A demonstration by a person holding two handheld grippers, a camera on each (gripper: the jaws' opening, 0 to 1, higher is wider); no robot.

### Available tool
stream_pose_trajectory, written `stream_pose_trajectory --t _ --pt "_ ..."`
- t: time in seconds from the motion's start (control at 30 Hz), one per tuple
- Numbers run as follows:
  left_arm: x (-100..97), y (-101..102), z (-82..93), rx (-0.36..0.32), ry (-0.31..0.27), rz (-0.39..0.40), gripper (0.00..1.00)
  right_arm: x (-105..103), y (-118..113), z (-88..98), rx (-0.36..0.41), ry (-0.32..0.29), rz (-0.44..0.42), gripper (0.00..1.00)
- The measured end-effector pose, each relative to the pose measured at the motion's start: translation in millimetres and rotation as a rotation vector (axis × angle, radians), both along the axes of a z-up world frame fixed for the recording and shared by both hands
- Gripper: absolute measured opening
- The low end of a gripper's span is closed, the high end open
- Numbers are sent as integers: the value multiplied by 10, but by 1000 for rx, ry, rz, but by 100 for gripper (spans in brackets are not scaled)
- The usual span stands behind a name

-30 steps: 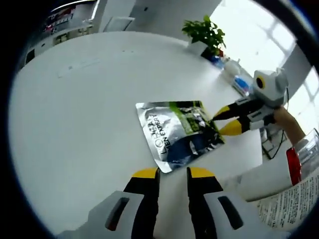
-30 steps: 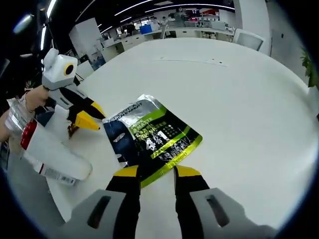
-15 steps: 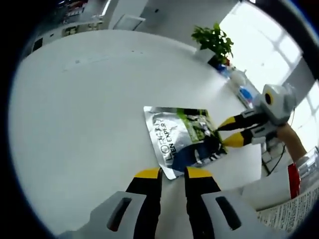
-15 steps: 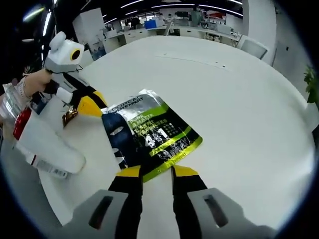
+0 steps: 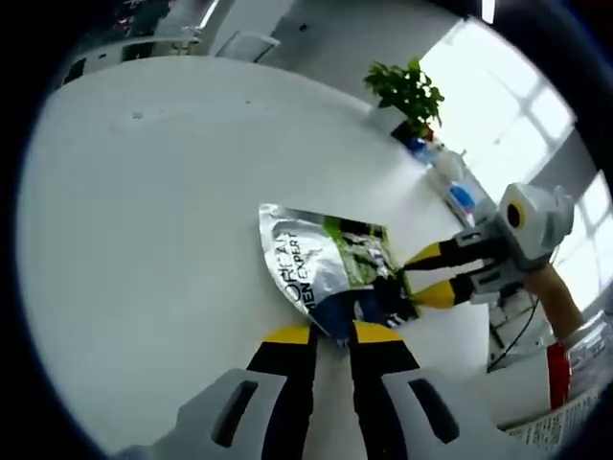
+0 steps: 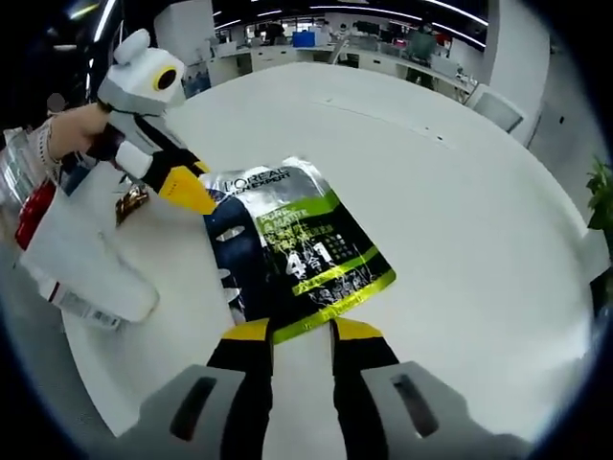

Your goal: Arrange the skincare products in the storage area until every visible bottle or jar stands upright without overlapping.

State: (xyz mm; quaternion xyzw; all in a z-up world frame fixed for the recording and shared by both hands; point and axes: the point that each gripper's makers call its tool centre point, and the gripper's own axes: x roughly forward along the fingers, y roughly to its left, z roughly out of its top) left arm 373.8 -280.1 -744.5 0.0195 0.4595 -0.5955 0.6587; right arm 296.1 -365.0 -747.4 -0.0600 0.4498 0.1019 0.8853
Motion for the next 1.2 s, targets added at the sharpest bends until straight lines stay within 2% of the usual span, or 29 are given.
stream_pose_trajectory --t 0.23,0.4,0.47,0.5,0.6,0.7,0.77,0.97,1.0,1.13,1.2 --pt "90 -72 71 -35 20 72 3 -13 3 16 -5 3 4 24" --pt "135 -174 256 -110 54 125 0 8 -16 7 4 1 7 23" --pt "138 -207 334 -127 31 123 0 17 -23 -1 0 2 10 23" --pt "157 -238 381 -149 -33 92 0 21 -23 -5 -3 5 12 23" --pt "127 -272 484 -164 -112 45 0 20 -10 -12 -4 10 25 24" --pt "98 -286 594 -177 -127 32 0 21 24 -14 19 12 30 24" --pt "110 -284 651 -180 -154 23 0 20 26 -19 9 17 38 24" --pt "161 -215 899 -188 -258 -3 0 28 48 -2 9 10 42 24" --pt "185 -198 949 -191 -295 -8 0 28 51 6 8 8 42 24" --pt "182 -139 1076 -191 -323 -18 0 38 76 26 17 0 45 24" --pt "194 -103 1133 -187 -362 -32 0 45 94 35 26 -4 45 24"
